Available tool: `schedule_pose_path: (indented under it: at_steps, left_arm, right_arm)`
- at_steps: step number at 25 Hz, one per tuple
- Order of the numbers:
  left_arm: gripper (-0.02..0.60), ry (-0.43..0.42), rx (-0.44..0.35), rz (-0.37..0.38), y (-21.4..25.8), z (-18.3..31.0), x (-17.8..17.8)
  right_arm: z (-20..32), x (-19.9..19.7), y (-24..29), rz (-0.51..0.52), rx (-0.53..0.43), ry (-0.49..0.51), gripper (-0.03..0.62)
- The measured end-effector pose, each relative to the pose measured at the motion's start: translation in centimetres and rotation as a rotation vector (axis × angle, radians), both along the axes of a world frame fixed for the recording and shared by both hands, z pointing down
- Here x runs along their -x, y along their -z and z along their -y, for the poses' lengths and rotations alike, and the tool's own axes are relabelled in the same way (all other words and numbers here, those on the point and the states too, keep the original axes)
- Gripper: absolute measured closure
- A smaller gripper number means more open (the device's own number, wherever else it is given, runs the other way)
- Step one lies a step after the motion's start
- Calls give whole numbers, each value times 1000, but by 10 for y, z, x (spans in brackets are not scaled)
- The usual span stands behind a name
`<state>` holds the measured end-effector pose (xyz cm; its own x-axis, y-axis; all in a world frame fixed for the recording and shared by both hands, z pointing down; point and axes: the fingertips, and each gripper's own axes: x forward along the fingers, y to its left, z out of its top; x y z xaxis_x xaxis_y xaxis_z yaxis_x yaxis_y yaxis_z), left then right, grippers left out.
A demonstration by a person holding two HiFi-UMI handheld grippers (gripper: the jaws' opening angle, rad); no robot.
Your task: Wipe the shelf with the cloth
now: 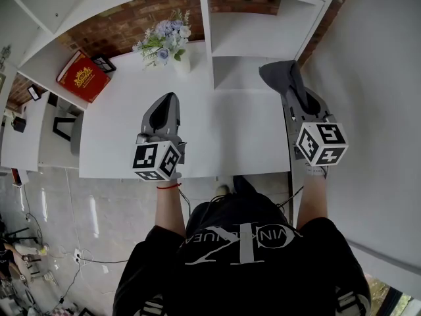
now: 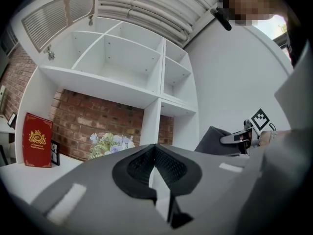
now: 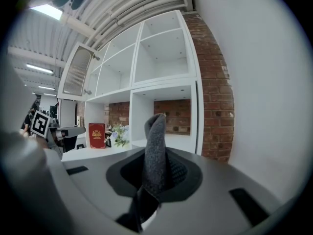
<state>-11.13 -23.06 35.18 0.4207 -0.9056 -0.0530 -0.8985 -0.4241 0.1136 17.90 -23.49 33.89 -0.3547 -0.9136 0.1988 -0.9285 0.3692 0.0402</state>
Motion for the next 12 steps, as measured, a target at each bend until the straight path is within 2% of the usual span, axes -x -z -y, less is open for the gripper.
schedule_pose_path:
  at_steps: [12]
  left_arm:
    - [571,2,-6,-2,4,-6,2]
  right_arm:
    - [-5,1,2,-2,-8,-2,533]
